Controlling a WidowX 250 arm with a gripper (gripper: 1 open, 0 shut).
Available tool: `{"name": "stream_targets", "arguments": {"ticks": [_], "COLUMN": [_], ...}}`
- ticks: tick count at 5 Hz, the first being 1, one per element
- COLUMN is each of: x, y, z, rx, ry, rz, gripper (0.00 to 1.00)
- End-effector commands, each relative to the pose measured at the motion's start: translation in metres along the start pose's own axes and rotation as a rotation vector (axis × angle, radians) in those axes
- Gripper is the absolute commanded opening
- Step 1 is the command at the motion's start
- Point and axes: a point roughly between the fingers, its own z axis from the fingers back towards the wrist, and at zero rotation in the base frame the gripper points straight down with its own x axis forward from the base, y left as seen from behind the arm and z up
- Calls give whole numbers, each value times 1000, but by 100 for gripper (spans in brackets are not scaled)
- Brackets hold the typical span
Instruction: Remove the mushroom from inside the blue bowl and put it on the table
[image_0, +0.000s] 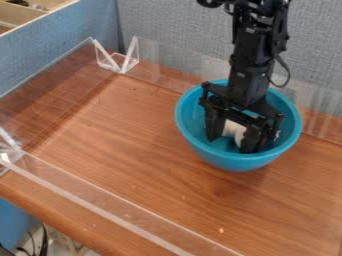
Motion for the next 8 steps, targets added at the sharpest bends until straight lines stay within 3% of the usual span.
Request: {"name": "stream_targets", "arguments": {"ticks": [1, 2, 3, 8], "x": [1, 0, -1, 1], "y": [1, 1, 1, 3], "z": [30, 30, 33, 26], "rx": [-7, -10, -11, -13], "ry": [-107, -116, -125, -149], "rz": [1, -1, 1, 10], "gripper": [0, 0, 100, 100]}}
